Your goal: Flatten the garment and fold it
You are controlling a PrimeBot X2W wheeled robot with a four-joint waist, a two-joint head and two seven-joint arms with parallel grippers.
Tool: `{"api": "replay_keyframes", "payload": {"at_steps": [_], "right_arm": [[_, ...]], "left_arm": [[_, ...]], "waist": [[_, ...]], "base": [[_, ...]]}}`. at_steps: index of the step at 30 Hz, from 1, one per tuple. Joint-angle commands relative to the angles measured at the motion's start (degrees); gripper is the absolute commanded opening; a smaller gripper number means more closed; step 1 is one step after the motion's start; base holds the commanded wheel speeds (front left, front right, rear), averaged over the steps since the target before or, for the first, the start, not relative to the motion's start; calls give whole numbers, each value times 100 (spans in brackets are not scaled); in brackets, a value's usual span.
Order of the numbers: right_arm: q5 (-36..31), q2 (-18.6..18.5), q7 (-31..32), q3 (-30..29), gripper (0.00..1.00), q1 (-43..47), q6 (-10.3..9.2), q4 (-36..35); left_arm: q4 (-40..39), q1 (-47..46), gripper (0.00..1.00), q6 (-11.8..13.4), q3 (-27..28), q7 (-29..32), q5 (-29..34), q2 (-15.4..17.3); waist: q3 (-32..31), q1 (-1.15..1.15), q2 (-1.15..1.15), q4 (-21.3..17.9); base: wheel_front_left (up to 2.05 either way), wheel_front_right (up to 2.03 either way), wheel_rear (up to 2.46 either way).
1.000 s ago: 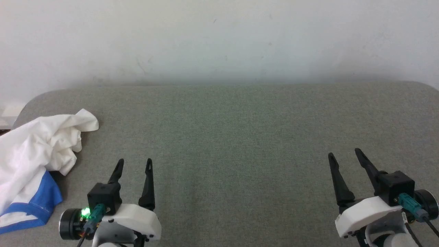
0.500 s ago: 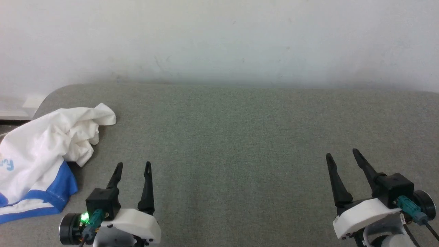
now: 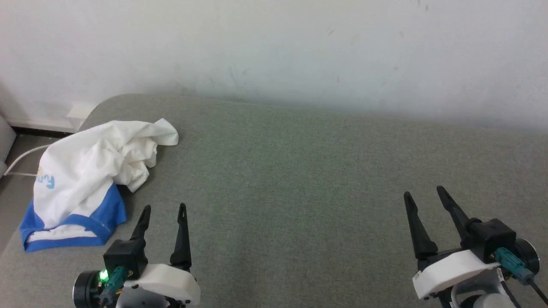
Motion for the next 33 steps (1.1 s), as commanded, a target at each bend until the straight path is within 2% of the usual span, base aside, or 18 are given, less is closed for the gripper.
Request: {"api": "replay_keyframes", "payload": {"at_steps": [1,15,33], "right_arm": [[68,11,-72,15,100,44,-6,24],[152,14,-239,81,100,63,-8,72],[287,18,-442,238,100,113,-9,152]], "left_arm": [[18,93,100,31,2,-66,-40,-5],[12,193,100,62,-11,-234,-160,-6],[65,284,100,105,-82,-437,-288,-8]], "waist": [[-13,0,0,181],[-58,0,0,804],[-149,0,0,1414]], "base": [[0,0,0],[0,0,0],[0,0,0]]}}
